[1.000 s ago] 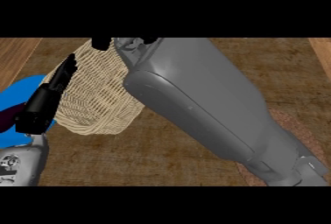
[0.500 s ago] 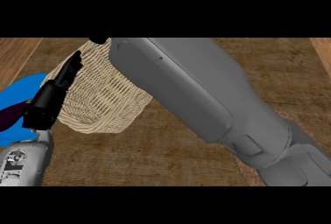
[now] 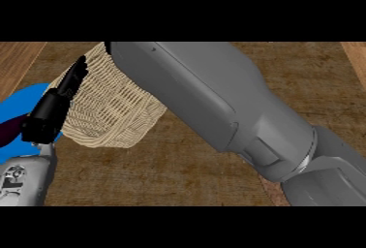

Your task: Pick the bell pepper from the placemat and place it in the basket

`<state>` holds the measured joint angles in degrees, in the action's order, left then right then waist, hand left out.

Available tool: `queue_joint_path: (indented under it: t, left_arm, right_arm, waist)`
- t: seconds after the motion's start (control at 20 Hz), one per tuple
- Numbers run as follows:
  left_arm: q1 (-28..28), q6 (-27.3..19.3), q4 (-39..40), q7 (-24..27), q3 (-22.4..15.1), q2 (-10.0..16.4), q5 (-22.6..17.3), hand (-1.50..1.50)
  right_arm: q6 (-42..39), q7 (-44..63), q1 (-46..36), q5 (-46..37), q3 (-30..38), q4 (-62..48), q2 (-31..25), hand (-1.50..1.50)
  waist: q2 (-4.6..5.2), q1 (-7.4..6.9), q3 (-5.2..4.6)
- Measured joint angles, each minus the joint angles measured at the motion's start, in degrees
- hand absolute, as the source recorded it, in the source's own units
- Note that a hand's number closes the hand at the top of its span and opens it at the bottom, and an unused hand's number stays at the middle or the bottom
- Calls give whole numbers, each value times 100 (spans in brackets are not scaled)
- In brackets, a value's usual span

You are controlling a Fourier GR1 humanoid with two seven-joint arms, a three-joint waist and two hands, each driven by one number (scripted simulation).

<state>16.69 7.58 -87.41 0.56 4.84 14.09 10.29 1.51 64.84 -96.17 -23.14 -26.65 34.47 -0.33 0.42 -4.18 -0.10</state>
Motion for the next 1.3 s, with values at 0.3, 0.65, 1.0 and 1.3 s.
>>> queue_joint_path:
  t: [0.3, 0.65, 1.0, 1.3]
  left_arm:
    - [-30, -25, -80, -79, -44, -39, 71, 0]
    - [-126, 9, -143, -60, 5, -36, 38, 0]
    - [-330, -26, -239, -102, 131, 4, 17, 0]
    - [-516, -25, -278, -112, 303, 82, -35, 0]
  right_arm:
    - [17, -170, -51, 757, -145, -235, -6, -150]
    - [1016, -447, -165, 932, -129, -272, -7, -150]
    - [2917, -602, -180, 469, 242, -446, -66, -150]
    - [3986, -603, 108, 77, 453, -442, -365, -150]
  waist:
    - [13, -33, 1]
    - [5, 32, 7]
    - [-62, 251, 15]
    - [-134, 502, 27]
